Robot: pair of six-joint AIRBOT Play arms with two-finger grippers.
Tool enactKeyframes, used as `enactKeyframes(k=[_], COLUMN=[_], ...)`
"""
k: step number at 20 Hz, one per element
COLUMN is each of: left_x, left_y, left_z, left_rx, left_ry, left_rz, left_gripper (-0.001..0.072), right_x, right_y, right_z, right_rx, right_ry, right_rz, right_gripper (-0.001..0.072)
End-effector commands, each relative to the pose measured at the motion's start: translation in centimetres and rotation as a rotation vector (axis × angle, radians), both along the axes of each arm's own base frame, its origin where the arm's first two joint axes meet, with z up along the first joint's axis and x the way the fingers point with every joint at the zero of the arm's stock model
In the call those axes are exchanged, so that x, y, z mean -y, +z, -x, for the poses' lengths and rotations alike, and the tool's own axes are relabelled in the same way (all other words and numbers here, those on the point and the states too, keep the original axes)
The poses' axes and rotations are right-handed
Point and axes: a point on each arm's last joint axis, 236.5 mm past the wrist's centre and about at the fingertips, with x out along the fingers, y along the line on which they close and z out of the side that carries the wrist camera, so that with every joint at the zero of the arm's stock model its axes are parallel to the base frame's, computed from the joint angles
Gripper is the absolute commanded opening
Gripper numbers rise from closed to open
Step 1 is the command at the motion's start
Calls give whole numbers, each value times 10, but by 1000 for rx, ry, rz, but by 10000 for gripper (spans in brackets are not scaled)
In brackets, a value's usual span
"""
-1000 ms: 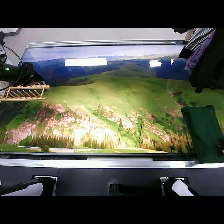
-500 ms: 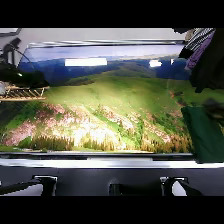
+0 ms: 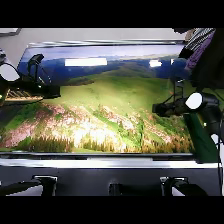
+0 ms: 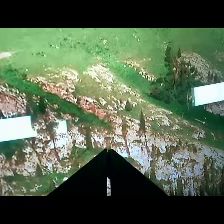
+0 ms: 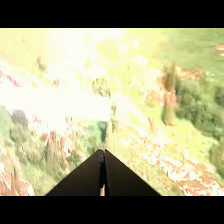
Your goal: Fold the clothes and pants, and hang the long-sleeved shirts on hangers.
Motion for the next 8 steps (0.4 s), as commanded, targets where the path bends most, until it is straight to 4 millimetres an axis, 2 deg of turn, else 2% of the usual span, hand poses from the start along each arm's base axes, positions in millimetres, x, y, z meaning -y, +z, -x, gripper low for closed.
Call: enactKeyframes(k=[1, 8], left_x=[0, 0], left_y=[-4, -4], left_z=[1, 1], left_rx=[-6, -6], left_ry=[-2, -2], left_rz=[-9, -9], left_gripper=[19, 19], right_x=[-6, -6], right_y=[-3, -2], right_z=[4, 2], right_rx=[-7, 0], right_ry=[46, 44], right_rz=[28, 28], right_gripper=[32, 32])
